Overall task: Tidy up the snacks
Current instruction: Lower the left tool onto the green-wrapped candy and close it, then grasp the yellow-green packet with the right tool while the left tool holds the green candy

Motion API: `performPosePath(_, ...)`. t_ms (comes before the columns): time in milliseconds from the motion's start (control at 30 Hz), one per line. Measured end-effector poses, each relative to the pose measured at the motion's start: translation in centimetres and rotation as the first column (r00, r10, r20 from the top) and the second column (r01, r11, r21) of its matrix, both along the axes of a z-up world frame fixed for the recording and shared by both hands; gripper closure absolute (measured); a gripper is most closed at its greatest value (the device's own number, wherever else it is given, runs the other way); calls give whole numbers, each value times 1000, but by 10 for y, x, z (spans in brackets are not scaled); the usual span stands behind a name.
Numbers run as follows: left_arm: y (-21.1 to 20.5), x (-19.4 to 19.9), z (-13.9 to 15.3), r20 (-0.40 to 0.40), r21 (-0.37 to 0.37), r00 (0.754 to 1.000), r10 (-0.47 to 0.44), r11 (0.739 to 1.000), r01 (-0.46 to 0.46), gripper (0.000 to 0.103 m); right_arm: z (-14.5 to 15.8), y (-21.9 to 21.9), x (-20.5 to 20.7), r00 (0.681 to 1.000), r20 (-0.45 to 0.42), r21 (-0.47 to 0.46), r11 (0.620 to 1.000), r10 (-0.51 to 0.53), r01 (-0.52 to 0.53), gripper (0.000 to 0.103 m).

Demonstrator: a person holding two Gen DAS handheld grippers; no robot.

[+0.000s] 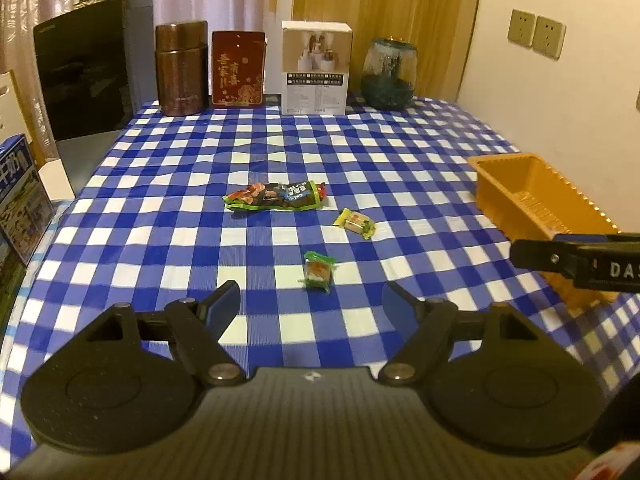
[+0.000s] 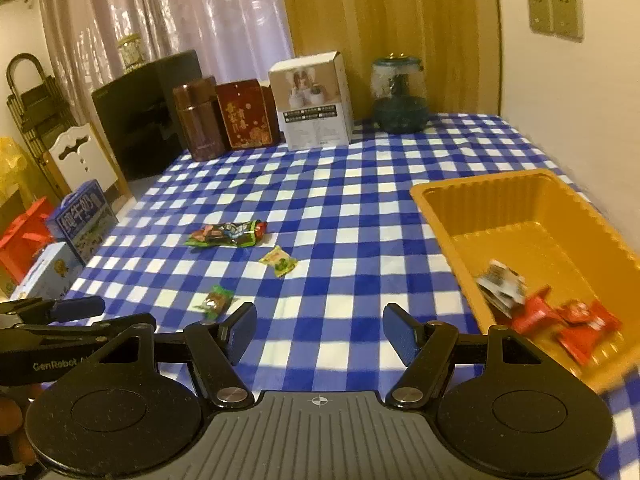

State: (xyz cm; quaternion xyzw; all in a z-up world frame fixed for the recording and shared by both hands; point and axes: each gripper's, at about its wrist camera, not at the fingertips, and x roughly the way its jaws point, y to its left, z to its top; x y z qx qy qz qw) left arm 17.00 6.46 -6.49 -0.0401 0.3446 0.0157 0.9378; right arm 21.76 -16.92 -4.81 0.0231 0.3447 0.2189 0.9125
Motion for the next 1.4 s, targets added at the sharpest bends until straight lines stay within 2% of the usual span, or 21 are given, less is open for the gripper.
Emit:
performPosePath(267,5,45,-29,-22,36,999,-47,998,48,36,-27,25,50,999,-15,-12,999,37,-37,33)
performPosePath(433,2,68,-46,-46,53,995,-90,994,92,44,-39,39,77,998,-17,-15,998,65,-65,39)
performPosePath(667,-2,87,-69,-90,36,988,-126,991,130,69,-52,56,100,992,-14,-42,991,127,-127,43)
performPosePath(733,-3,88,-70,-86,51,988,-127,990,131,75,-56,59,105,990,-20,-50,989,138,-138,43)
performPosePath(767,-3,88,-70,-87,53,988,-125,990,130,83,-58,60,107,990,-23,-54,988,141,-142,43)
performPosePath(800,-1,89,-69,-87,45,989,-121,991,126,85,-60,61,109,989,-23,-56,988,145,-146,44)
performPosePath(1033,17,93,-56,-51,38,996,-79,996,81,85,-68,76,120,975,-1,-75,972,224,-224,45)
performPosePath(1167,27,94,-53,-48,20,998,-49,999,50,85,-75,90,127,960,13,-95,956,280,-278,51)
performPosePath(1400,28,97,-53,-44,-11,998,-51,999,51,85,-88,103,143,947,13,-113,942,321,-317,62)
